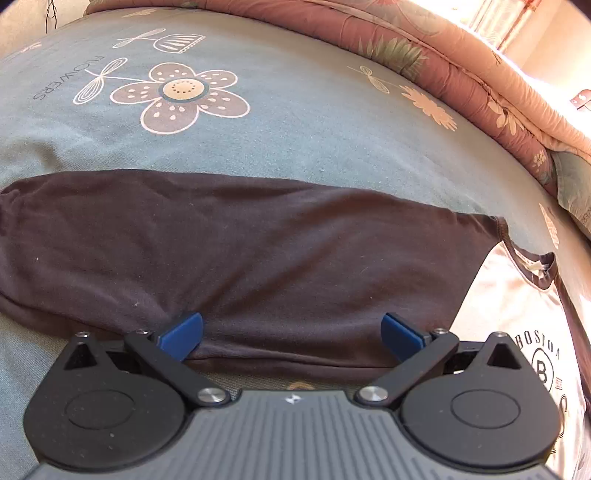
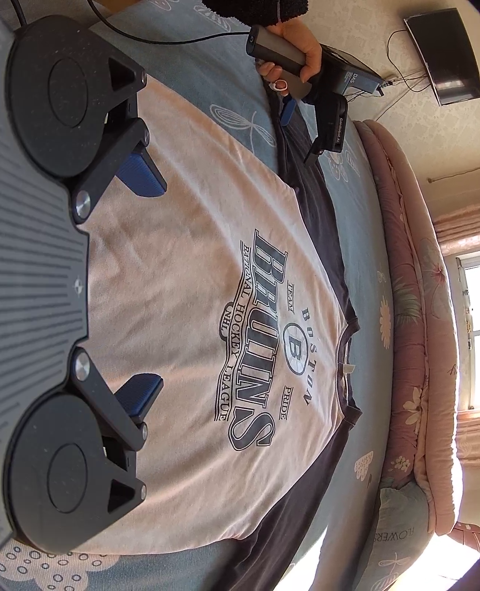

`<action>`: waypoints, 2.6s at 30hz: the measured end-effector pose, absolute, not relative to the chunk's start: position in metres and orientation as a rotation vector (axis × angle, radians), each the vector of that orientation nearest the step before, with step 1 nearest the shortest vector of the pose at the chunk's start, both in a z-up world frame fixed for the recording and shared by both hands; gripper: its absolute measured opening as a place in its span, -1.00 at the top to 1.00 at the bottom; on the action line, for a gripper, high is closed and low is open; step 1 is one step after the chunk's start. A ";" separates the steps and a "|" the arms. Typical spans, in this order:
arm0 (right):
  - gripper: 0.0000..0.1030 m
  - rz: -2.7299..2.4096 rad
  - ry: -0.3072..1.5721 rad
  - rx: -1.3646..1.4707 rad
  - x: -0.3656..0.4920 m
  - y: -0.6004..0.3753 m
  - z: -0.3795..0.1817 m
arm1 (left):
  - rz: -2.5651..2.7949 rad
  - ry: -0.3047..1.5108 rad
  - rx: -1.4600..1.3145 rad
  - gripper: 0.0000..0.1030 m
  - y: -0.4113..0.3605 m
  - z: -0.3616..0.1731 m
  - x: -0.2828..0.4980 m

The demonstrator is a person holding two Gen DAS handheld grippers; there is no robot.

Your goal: Fold clothes

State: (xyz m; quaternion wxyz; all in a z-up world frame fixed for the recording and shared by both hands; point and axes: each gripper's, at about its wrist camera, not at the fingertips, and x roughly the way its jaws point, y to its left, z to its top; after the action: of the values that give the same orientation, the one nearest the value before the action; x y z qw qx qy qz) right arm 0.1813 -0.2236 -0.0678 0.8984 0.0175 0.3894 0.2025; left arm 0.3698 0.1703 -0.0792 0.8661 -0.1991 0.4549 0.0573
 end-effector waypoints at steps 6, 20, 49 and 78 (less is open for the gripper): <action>-1.00 0.431 0.818 0.001 0.180 -0.216 -0.070 | -0.077 0.892 -0.504 -0.98 0.122 -0.088 0.391; -1.00 0.423 0.833 -0.019 0.182 -0.215 -0.073 | 0.119 0.894 -0.497 -0.98 0.181 -0.067 0.434; -1.00 0.401 0.894 -0.022 0.190 -0.217 -0.083 | -0.010 1.033 -0.218 -0.98 0.080 -0.066 0.397; -1.00 0.302 0.840 -0.017 0.194 -0.243 -0.072 | -0.289 1.023 -0.239 -0.98 -0.014 -0.088 0.215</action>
State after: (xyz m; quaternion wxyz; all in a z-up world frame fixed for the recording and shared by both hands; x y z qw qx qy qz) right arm 0.1939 -0.2433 -0.0720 0.9019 -0.0084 0.4064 0.1459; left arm 0.2147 -0.0139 -0.0878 0.8553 -0.1136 0.4865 -0.1373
